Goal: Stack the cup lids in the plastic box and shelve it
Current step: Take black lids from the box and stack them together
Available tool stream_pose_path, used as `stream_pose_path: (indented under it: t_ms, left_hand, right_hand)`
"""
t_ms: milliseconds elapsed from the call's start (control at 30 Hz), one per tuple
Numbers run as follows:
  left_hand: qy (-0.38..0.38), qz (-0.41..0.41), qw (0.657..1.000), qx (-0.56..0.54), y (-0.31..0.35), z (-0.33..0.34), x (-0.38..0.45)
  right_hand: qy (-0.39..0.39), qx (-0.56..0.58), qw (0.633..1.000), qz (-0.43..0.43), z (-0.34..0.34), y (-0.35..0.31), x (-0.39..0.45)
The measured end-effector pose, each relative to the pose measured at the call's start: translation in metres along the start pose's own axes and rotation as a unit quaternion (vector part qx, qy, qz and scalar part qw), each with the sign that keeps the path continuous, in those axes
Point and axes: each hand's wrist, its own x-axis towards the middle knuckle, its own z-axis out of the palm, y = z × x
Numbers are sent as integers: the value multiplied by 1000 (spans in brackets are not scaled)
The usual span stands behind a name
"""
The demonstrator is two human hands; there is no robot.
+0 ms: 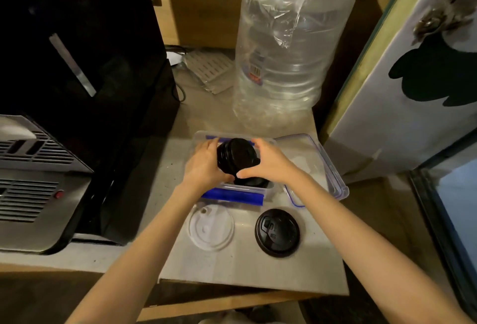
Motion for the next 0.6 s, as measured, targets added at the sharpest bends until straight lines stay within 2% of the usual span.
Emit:
stream_pose_path:
  t_ms: [100, 233, 600]
  left_hand:
    - [0, 21, 999, -29, -4, 2, 2]
    - [30, 43, 997, -65, -6, 6, 1]
    - [47, 48, 994, -87, -3, 3, -3]
  right_hand:
    - [-28, -22, 999, 34, 9, -1, 16]
    - [-3, -58, 998, 28, 16, -1, 26]
    - [-8, -30, 998, 49, 15, -6, 23]
